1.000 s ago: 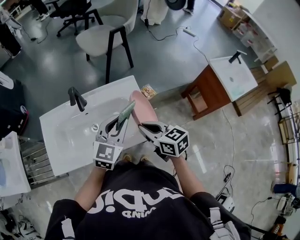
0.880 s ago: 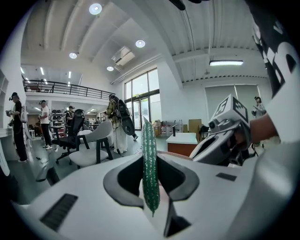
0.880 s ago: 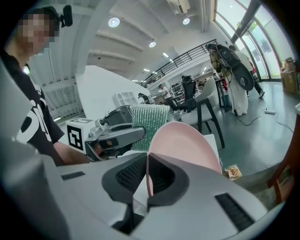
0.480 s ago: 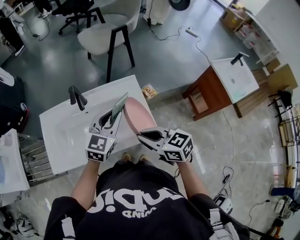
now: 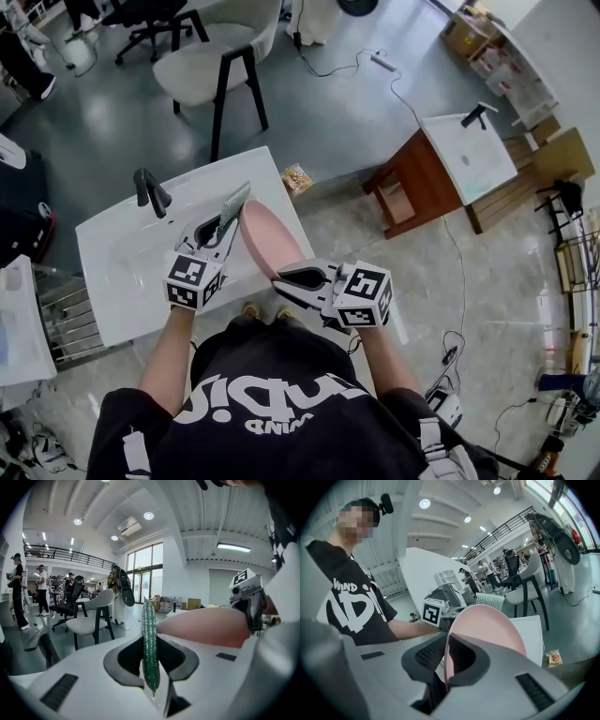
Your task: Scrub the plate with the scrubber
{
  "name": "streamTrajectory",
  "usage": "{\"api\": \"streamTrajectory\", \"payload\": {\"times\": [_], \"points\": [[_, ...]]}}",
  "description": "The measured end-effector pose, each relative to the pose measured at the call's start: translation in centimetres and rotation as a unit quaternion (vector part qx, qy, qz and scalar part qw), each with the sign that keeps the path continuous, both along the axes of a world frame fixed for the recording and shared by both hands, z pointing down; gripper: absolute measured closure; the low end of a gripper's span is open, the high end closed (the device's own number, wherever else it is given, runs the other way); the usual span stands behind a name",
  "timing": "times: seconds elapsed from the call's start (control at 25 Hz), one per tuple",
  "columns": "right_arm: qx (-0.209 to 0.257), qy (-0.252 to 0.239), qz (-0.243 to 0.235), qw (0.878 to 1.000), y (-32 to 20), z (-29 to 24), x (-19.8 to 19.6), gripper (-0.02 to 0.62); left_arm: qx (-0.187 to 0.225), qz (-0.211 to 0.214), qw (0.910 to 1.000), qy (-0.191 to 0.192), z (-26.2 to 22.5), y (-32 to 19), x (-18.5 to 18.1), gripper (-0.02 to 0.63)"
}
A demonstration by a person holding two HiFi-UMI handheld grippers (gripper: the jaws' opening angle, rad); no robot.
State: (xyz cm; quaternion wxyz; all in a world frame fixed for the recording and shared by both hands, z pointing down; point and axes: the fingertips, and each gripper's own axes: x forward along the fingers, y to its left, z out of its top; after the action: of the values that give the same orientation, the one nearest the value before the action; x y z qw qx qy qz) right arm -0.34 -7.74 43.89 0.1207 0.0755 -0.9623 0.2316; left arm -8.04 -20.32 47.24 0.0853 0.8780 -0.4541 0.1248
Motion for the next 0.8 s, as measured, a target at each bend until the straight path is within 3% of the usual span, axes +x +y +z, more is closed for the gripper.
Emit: {"api": "streamTrajectory", "payload": {"times": [0.8], "points": [[-0.038,-0.143,-0.022,0.989,0.7,-5.4,0.2,0.554,-0.045,-0.011,0.9986,0.024,4.0,-0.9,0.3,0.518]]}}
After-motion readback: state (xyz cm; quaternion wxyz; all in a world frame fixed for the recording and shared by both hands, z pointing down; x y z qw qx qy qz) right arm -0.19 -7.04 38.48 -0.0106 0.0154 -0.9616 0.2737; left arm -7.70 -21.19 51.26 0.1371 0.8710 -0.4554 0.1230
